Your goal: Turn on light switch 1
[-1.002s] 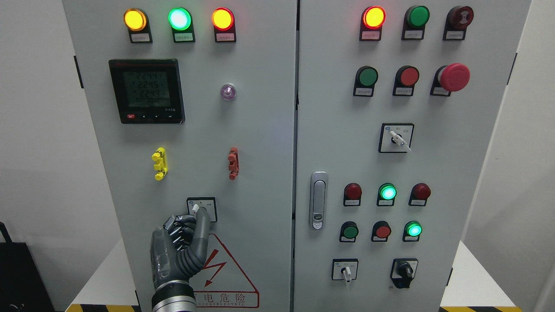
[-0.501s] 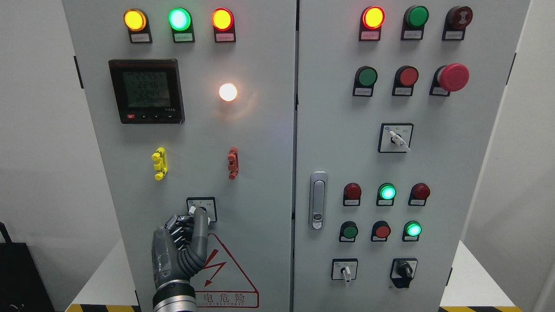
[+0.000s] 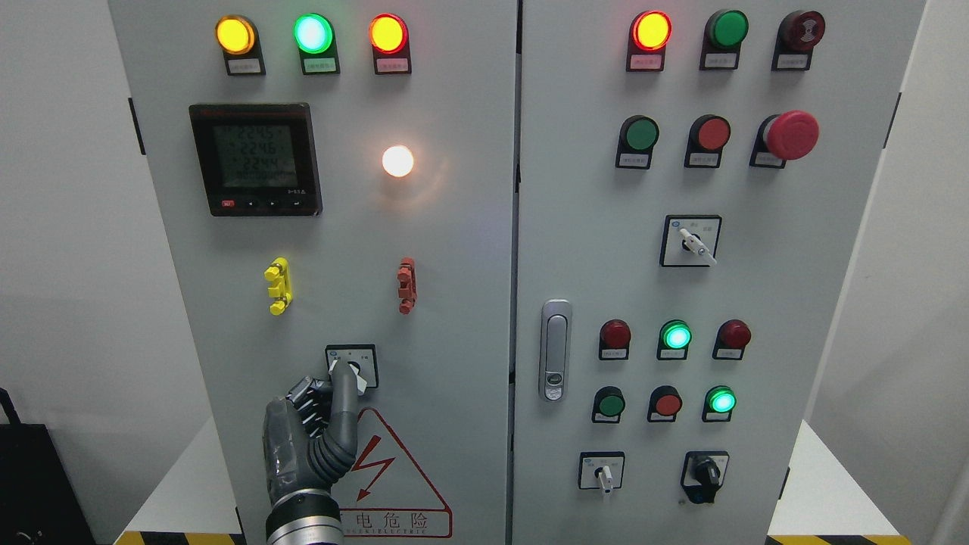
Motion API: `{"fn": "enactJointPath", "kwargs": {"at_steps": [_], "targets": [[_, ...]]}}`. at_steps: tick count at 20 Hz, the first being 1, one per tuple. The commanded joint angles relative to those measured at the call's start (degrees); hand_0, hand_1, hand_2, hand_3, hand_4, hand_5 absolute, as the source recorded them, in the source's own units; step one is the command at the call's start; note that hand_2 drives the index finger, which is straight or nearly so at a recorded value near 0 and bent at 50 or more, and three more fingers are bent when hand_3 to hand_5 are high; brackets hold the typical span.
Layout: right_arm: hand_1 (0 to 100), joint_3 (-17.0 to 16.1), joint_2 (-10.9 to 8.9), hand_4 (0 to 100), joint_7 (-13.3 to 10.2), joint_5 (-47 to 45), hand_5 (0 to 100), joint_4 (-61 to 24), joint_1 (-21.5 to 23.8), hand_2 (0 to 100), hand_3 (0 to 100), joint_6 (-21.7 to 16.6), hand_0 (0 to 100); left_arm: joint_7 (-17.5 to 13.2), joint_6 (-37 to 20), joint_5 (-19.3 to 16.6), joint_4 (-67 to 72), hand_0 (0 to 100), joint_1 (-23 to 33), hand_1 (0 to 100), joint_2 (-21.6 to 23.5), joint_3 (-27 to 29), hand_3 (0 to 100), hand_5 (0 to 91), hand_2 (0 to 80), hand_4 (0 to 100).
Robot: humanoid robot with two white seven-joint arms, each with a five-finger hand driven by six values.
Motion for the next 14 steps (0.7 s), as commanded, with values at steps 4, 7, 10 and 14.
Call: {"fn": "enactJointPath", "kwargs": {"at_steps": [4,7,10,14], "targets": [[0,0.0,0.0,0,0.04,0.01,0,0.0,0.0,0,0,-0.05,5,0.02,0.27,0.06,0.31,76,-0.02,30,-0.04,-0.01,94,80.0,70.8,92],[0,0.0,0.0,0,0.04,0.01,0,0.0,0.0,0,0,-0.05,5,0.02,0.27,-0.02,0.31,70,-0.11,32,-0.04,-0.01,94,79.8,70.7,92],[0,0.0,0.0,0,0.04,0.01,0,0.0,0.0,0,0,-0.05,5,-0.07,0.27,0.06,0.31,60,-0.02,31,0.05,-0.01,93,79.6,70.5,92],[0,0.0,0.0,0,-0.05,0.01,0,0.0,0.0,0,0,-0.05,5,-0.07,0.27,0.06,0.31,48,-0.11,29,-0.04,-0.01,93,79.6,70.4,92]]}}
